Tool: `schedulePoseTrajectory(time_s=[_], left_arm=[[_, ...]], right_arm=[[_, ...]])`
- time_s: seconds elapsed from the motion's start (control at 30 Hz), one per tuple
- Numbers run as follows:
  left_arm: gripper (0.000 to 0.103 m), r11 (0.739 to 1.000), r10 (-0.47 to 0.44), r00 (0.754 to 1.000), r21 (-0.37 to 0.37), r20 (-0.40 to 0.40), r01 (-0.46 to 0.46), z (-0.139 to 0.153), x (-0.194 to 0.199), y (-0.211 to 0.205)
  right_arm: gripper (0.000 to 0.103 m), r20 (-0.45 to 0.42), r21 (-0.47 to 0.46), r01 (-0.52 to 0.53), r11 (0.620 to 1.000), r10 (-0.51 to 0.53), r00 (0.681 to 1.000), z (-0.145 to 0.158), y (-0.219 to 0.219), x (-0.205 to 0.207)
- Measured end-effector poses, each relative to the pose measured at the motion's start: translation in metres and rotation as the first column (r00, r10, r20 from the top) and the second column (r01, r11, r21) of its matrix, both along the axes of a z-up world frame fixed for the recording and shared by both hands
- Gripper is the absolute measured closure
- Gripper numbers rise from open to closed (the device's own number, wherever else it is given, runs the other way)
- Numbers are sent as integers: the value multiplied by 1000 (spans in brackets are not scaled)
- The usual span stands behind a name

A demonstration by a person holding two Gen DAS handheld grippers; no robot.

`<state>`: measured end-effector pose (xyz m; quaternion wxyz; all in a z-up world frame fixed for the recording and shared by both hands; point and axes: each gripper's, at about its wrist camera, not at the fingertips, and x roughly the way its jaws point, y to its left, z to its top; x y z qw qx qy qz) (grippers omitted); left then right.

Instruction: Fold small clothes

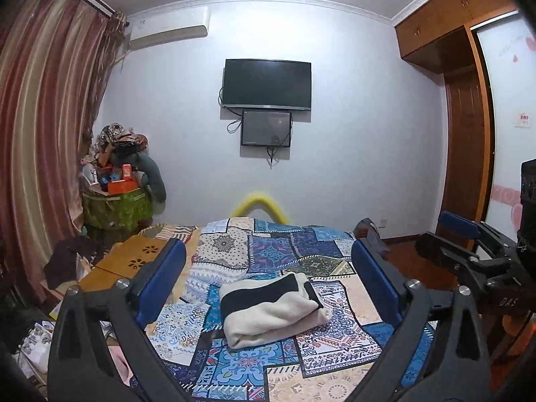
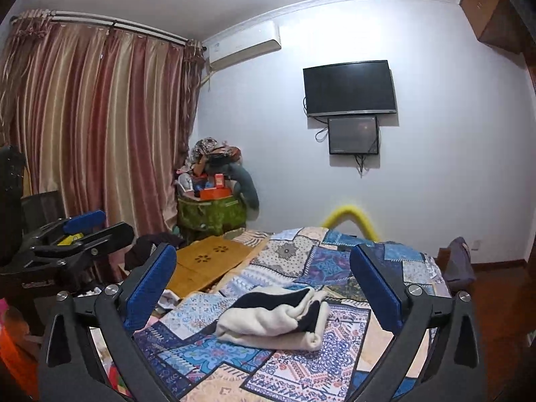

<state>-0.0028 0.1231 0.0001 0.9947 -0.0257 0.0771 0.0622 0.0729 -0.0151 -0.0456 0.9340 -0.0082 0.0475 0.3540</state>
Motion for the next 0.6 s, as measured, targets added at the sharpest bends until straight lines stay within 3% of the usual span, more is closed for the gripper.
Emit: schedulePoseTrajectory(time_s=[0.6], left_arm=[[0,999,17,1000,-38,-9,-17,-9,3,5]], right_arm=[[0,-1,-32,8,999,-8,1000,-2,2,-5]])
